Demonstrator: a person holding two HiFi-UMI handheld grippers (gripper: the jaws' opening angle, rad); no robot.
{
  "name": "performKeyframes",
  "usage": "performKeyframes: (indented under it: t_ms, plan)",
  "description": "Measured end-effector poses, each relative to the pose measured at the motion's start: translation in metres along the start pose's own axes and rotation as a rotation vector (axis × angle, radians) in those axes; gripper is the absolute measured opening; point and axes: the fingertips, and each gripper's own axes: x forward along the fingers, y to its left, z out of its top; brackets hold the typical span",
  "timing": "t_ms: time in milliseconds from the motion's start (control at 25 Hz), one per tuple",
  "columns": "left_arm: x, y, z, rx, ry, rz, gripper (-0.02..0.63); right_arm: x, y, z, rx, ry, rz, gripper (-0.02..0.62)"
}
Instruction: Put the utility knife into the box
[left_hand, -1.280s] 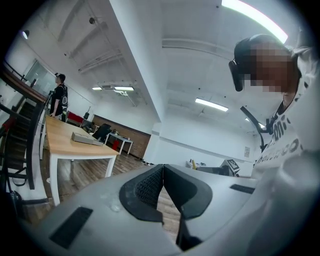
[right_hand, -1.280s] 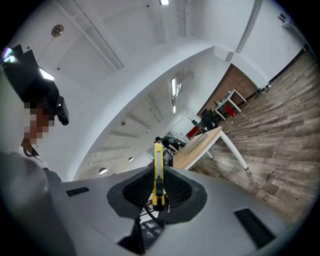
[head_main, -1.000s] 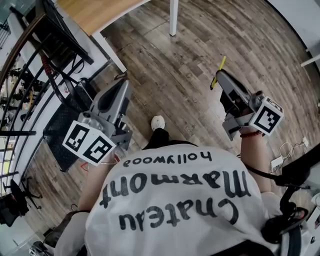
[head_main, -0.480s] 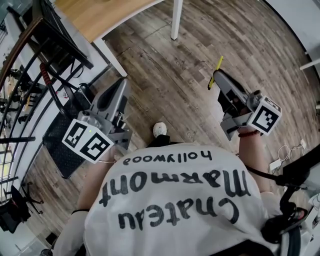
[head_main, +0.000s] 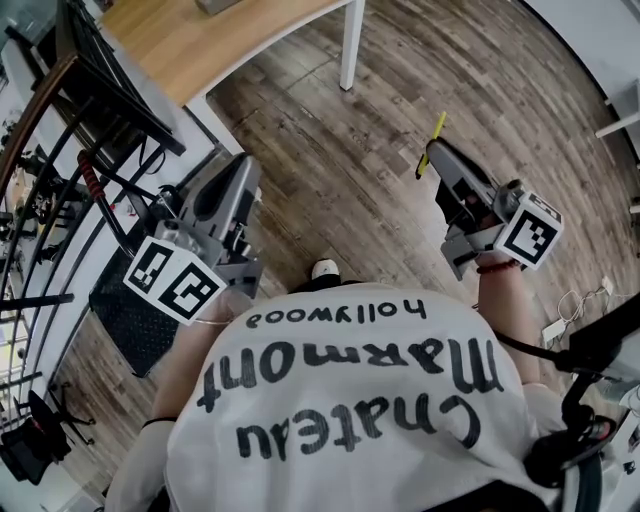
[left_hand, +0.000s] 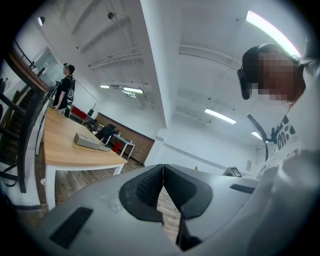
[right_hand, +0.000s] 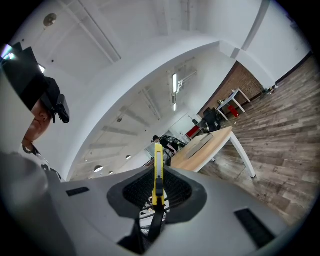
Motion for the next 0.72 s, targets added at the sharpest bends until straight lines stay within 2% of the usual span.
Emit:
performKeyframes:
  t_ms: [520,720]
  plan:
    - [0.027,0.029,0.013,0.003,0.011,-0.068,0.008,0.018,-0.016,0.008,-0.014,-0.040,-0.048,0.057]
    - [0.032,0.034,0.015,0.007,0.016,-0.070,0.007,0.021,-0.019,0.014,-0.018,-0.051,-0.055,0.057]
